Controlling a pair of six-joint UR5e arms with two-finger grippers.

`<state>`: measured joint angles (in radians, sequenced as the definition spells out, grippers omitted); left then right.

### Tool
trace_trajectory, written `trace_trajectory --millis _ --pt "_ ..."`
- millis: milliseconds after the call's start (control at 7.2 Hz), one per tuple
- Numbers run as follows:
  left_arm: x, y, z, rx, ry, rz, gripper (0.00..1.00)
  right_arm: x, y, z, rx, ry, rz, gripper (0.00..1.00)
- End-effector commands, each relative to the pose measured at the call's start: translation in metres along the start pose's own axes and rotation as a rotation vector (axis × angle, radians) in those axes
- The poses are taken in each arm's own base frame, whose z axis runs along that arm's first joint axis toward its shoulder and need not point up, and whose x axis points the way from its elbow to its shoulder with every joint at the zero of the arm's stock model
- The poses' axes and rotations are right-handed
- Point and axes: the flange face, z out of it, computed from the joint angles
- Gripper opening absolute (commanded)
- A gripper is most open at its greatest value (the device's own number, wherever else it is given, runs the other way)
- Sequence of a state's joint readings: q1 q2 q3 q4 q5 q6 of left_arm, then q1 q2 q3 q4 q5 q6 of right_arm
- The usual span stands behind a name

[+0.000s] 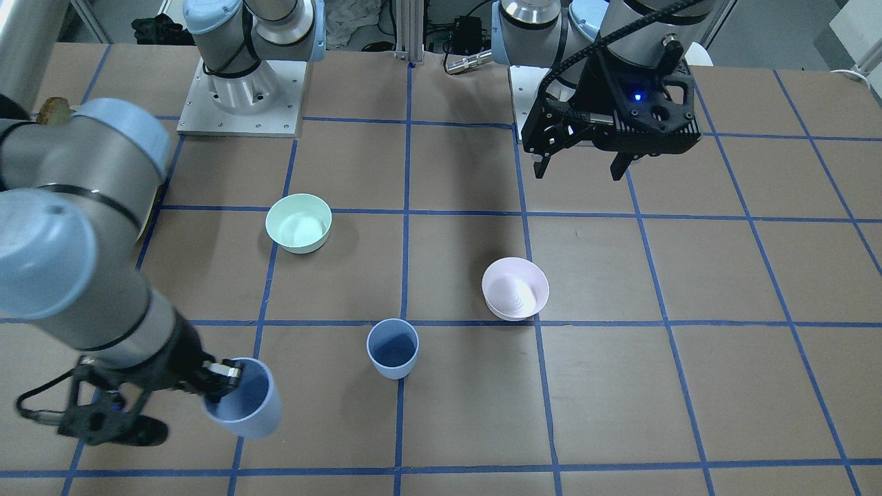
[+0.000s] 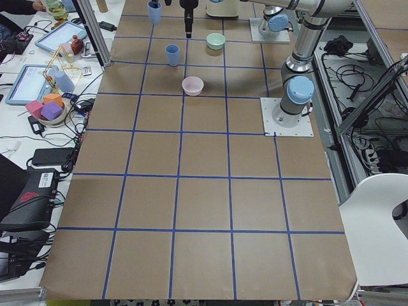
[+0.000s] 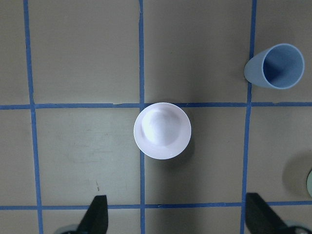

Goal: Stack blue cups with both arms

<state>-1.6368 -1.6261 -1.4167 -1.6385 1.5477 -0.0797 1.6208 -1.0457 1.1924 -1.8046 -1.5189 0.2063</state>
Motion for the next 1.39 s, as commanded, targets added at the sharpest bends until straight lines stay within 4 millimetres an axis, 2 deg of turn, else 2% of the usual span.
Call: trace_trajectory --millis 0,278,694,1111,1250 --pt "0.000 0.000 0.000 0.000 0.000 0.001 1.00 -0.097 0.052 0.001 -0.019 -0.006 0.041 0.00" --pt "0.000 0.000 0.000 0.000 0.000 0.001 1.00 -0.119 0.078 -0.017 -0.037 -0.014 0.065 0.00" --pt "0.000 0.001 0.000 0.000 0.000 0.001 1.00 -0.125 0.095 0.001 -0.104 0.010 0.049 0.00" --pt "0.000 0.001 0.000 0.000 0.000 0.001 1.00 -0.122 0.103 0.022 -0.135 0.032 0.033 0.00" --pt "0.000 0.001 0.000 0.000 0.000 0.001 1.00 -0.124 0.102 0.019 -0.125 0.018 0.045 0.00"
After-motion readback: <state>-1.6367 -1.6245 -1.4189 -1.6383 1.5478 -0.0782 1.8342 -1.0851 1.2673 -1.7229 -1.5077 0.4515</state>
